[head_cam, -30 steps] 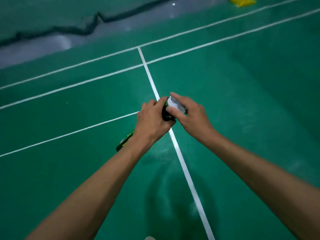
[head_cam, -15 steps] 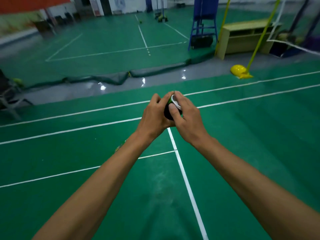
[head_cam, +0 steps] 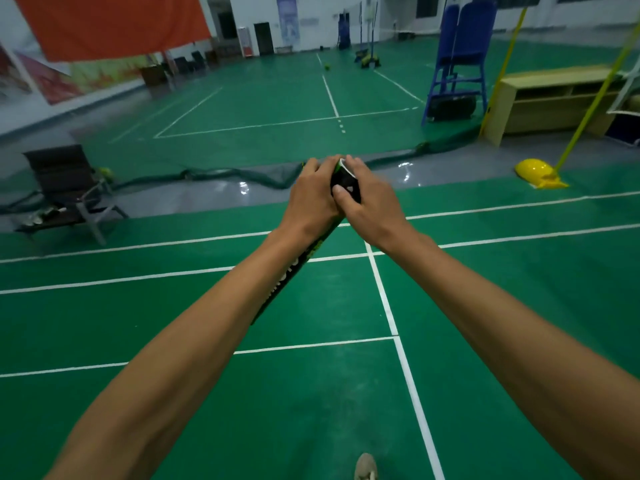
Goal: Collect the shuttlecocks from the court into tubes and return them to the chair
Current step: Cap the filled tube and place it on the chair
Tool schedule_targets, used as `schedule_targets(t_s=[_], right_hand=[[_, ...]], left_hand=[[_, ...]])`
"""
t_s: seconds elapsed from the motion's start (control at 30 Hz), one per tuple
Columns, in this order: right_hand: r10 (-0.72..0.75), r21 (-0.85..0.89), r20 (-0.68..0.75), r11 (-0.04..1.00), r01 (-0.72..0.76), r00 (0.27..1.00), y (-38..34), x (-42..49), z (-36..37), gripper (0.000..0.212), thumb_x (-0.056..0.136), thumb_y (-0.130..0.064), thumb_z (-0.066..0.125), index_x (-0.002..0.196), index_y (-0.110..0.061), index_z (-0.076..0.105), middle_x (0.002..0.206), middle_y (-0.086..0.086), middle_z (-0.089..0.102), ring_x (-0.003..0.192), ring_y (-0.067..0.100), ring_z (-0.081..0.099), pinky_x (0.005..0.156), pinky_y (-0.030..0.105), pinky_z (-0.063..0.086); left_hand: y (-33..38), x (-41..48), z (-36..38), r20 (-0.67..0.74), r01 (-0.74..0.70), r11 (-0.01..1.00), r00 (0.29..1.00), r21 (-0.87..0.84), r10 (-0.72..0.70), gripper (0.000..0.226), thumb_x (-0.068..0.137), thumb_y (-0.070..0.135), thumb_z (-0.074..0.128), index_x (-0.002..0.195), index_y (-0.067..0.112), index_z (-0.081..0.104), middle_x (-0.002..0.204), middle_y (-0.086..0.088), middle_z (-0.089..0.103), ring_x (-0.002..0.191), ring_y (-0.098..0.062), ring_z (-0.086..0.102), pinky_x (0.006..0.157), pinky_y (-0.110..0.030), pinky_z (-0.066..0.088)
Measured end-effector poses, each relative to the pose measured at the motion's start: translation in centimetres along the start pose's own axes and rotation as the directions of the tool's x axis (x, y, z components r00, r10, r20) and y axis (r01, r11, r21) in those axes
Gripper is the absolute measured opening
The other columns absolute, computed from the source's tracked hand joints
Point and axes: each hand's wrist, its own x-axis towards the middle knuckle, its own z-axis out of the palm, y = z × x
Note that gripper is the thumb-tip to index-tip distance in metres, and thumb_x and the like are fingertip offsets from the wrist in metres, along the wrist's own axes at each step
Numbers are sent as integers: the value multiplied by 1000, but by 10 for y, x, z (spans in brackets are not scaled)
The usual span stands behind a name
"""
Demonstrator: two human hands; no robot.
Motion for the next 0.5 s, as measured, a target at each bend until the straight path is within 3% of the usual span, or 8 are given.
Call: schedule_targets(t_s=[0.23, 0.33, 0.37, 0.43, 0.5], right_hand=[[-122, 75, 90, 990, 116, 988, -6, 139, 84, 46, 100, -32, 59, 141, -11, 56, 133, 13, 65, 120, 30, 61, 100, 34, 43], [-123, 315, 282, 949, 29, 952, -11, 197, 135, 44, 104, -30, 55, 144, -14, 54, 138, 9, 61, 125, 21, 56, 110, 36, 40], [-99, 443, 328, 894, -60, 940, -12, 215, 154, 38, 104, -28, 54, 140, -14, 57, 134, 7, 62, 122, 17, 56, 111, 36, 40], [21, 674, 384, 677, -296, 923, -20, 243, 192, 20, 103, -30, 54, 115, -19, 67, 114, 3, 67, 106, 15, 62, 102, 38, 48], [212, 738, 422, 485, -470, 882, -28, 272, 228, 27, 99, -41, 55, 93, -17, 66, 102, 6, 69, 95, 20, 67, 92, 44, 55]], left_hand=[[-113, 87, -30, -76, 127, 983, 990, 134, -117, 66, 76, 38, 66, 139, 20, 61, 101, -9, 60, 92, -29, 62, 79, -28, 44], [-173, 119, -55, -66, 205, 949, 979, 238, -195, 83, 66, 46, 80, 142, 20, 59, 98, -6, 54, 89, -29, 59, 81, -31, 46], [-191, 128, -61, -53, 224, 935, 974, 275, -218, 85, 66, 42, 86, 143, 20, 58, 98, -5, 51, 91, -31, 60, 81, -33, 47], [-222, 143, -73, -4, 223, 912, 972, 344, -236, 84, 68, 35, 90, 143, 21, 57, 97, -6, 48, 91, -36, 62, 80, -37, 49], [-253, 155, -80, 67, 183, 880, 970, 439, -235, 83, 69, 37, 89, 143, 19, 55, 98, -9, 46, 89, -39, 61, 73, -39, 45]])
